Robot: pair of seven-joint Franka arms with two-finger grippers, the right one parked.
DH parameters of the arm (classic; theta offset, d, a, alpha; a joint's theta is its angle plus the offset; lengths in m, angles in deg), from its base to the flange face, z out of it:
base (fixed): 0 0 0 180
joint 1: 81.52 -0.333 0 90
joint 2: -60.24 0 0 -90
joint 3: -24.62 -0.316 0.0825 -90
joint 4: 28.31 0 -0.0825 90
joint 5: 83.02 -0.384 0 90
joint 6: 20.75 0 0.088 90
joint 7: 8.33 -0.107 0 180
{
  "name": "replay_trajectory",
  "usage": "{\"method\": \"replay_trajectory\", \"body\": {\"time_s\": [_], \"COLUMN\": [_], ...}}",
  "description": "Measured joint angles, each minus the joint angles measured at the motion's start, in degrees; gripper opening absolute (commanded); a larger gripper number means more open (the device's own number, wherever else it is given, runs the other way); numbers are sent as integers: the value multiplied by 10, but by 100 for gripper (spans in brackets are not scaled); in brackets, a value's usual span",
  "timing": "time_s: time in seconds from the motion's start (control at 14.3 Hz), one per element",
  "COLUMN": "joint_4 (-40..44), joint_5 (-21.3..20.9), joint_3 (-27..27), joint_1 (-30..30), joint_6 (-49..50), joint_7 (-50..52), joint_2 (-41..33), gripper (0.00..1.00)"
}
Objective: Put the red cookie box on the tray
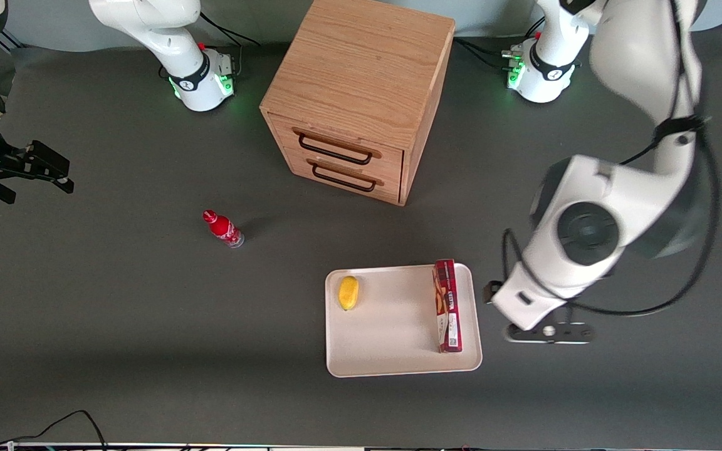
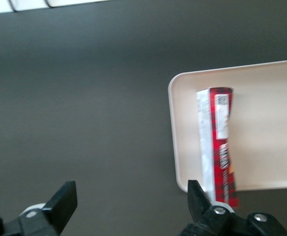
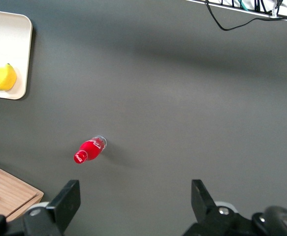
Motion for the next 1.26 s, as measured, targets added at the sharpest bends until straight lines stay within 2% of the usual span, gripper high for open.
{"method": "replay_trajectory", "body": {"time_s": [0.35, 0.63, 1.05, 1.26], "joint_4": [-32, -113, -226, -246], "joint_5": [55, 80, 90, 91], "joint_3": [1, 1, 1, 0], "joint_1": [-90, -144, -166, -167], "joint_6": [73, 79, 83, 82], "joint_7": [-134, -211, -226, -233], "joint_2": [-84, -167, -294, -325], "gripper": [100, 100, 100, 100]}}
